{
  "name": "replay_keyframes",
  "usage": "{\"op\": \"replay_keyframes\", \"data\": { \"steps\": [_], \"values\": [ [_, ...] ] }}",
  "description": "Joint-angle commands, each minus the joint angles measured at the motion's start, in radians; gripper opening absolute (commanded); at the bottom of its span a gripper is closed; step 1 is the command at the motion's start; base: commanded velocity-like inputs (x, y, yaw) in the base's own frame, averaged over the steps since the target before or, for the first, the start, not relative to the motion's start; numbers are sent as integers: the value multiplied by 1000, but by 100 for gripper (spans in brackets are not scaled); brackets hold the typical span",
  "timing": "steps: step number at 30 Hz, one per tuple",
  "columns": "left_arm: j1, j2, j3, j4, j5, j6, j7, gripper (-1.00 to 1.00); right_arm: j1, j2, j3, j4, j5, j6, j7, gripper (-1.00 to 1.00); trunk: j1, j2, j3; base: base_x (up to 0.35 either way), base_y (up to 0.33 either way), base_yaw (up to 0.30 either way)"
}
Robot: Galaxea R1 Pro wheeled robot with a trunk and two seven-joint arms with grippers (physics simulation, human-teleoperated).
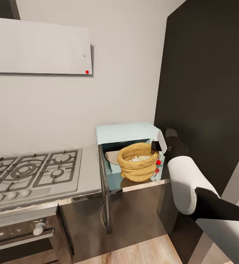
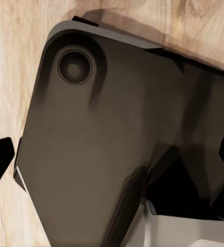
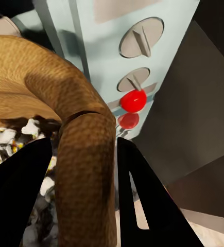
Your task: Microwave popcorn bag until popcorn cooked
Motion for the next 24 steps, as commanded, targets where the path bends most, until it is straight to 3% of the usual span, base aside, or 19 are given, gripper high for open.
{"op": "replay_keyframes", "data": {
  "steps": [1, 10, 19, 24],
  "values": [
    [0, 0, 2, -1, 4, -1, 0, 100, -1, 0, -9, -2, 7, 4, 7, -100, 0, -1, -1, 0, 0, 0],
    [0, 0, 1, -2, 4, -1, 0, 100, -1, -5, -55, -3, 8, 4, 5, -100, 0, -1, -1, -45, 0, 0],
    [0, 0, 2, -2, 4, -1, 0, 100, -1, -7, -56, -4, 15, 4, 1, -100, 0, -1, -1, -140, 0, -12],
    [0, 0, 2, -2, 4, -1, 0, 100, -1, -5, -50, -28, 19, 4, -10, -100, 0, -1, -1, -1, 0, -241]
  ]
}}
